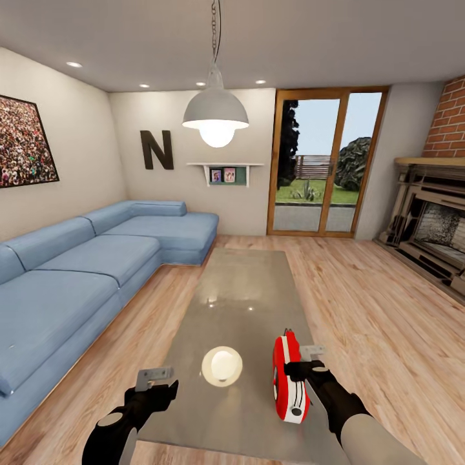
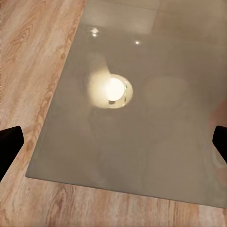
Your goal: Turn on the radio receiver that's on the table in the living room.
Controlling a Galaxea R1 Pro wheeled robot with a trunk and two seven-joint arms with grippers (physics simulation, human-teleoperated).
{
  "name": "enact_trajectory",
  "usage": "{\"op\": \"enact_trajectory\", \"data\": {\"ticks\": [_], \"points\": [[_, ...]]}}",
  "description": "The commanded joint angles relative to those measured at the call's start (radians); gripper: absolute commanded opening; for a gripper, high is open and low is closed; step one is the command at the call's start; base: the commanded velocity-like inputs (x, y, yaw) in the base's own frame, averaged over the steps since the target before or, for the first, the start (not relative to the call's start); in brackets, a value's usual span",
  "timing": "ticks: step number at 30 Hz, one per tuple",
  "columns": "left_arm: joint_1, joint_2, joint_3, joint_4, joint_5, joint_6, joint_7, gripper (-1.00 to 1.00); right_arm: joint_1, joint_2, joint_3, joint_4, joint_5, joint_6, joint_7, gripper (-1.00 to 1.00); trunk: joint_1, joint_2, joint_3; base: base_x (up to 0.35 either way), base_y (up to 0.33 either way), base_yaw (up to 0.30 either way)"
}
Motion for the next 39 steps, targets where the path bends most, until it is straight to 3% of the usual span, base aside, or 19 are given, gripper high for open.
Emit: {"op": "enact_trajectory", "data": {"ticks": [1,13,29,39], "points": [[0.000,0.000,0.000,0.000,0.000,0.000,0.000,1.00,0.000,0.000,0.000,0.000,0.000,0.000,0.000,1.00,0.000,0.000,0.000,0.000,0.000,0.000],[0.000,0.000,0.000,0.000,0.000,0.000,0.000,1.00,0.000,0.001,0.000,-0.001,0.003,-0.002,0.002,1.00,0.000,0.000,-0.001,0.000,0.000,0.000],[0.000,0.000,0.000,0.000,0.000,0.000,0.000,1.00,0.000,0.002,-0.002,-0.001,0.005,-0.002,0.002,1.00,0.000,0.000,-0.024,0.000,0.000,0.000],[0.000,0.000,0.000,0.000,0.000,0.000,0.000,1.00,0.000,0.002,-0.001,-0.001,0.008,-0.002,0.001,1.00,0.000,0.000,-0.027,0.000,0.000,0.000]]}}
